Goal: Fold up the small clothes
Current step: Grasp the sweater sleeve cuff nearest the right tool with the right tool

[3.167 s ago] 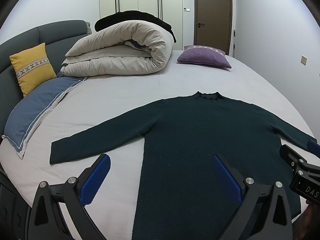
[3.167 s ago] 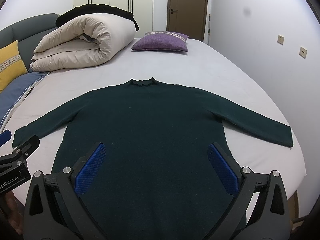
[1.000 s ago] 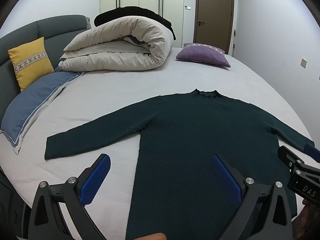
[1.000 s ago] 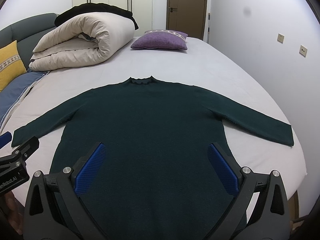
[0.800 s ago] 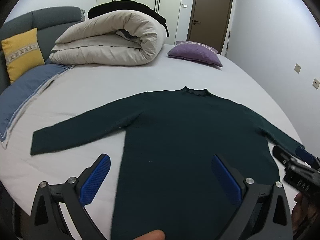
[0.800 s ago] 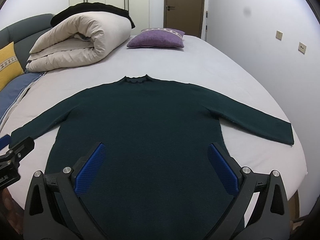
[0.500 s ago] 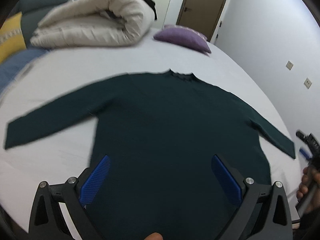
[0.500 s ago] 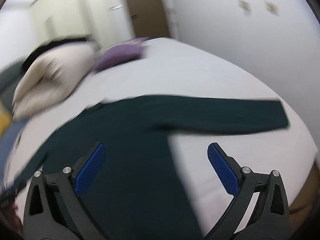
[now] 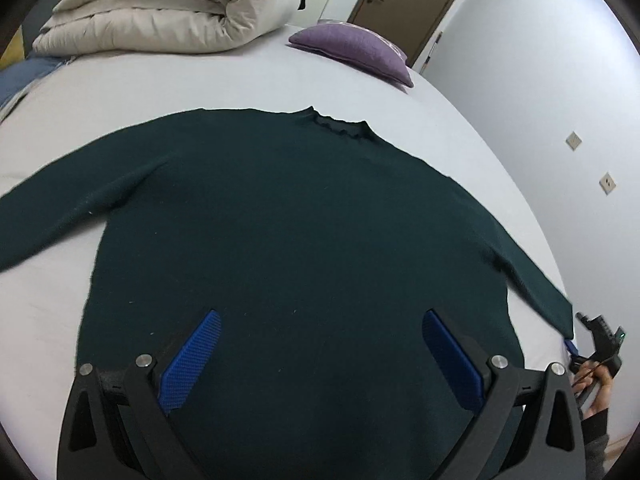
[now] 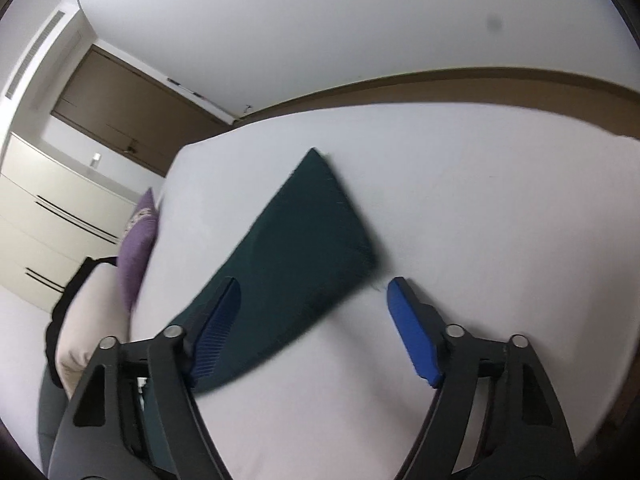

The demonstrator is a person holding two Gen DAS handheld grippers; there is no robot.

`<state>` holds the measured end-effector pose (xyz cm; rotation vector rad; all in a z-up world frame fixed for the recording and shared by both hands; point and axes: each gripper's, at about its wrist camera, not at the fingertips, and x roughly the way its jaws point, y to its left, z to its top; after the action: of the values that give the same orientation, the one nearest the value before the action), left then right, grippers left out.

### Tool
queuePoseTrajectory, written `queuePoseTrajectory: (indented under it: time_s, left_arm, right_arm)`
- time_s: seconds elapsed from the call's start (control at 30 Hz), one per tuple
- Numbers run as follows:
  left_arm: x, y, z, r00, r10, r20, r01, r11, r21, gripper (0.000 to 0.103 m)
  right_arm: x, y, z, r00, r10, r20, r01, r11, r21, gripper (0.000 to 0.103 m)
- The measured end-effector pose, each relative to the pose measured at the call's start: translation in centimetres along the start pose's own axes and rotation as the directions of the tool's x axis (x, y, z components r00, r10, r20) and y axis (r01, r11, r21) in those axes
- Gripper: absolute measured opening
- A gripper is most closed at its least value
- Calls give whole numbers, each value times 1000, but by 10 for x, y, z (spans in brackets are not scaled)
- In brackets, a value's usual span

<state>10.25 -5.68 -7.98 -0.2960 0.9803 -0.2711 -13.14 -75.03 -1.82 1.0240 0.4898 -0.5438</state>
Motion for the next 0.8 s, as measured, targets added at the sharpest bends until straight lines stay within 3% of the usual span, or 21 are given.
queuePoseTrajectory:
  time_s: [0.07,0.1,0.2,0.3,0.4,0.5,0.63,0.73,0.8]
  left_arm:
    - [2,5,2,999,-34,-3,34,999,-32,103]
    - [2,8,3,998,-59,-6,58,997,-50,102]
    - [-1,18,7,995,-98,3,98,992,-75,99]
    - [-6,27,11,994,-112,13,112,990,-86,93]
    - [-5,36,18,988,-150,21,151,981,-123,88]
    - [-10,42,23,983,-176,44,180,974,-137,88]
    - [-15,57,32,977,-204,67,213,962,-172,88]
    - [-12,71,37,973,-219,71,229,951,-206,87]
    - [-8,79,41,971,-227,69,237,946,-221,87]
  right_arm:
    - [13,-4,5,999,32,-24,-31,999,28,45]
    - [19,-7,8,999,31,-32,-30,998,47,29]
    - [23,-6,13,1000,-6,-7,6,1000,23,11]
    - [23,30,14,1000,-18,12,19,997,-78,8]
    - [24,110,-10,1000,6,0,-6,968,-252,7]
    - [32,203,-57,995,73,-63,-94,875,-475,7]
    - [47,300,-167,962,141,-232,-262,706,-658,7]
    - [77,343,-254,927,124,-353,-349,627,-696,7]
    - [99,354,-303,914,80,-398,-364,599,-713,7]
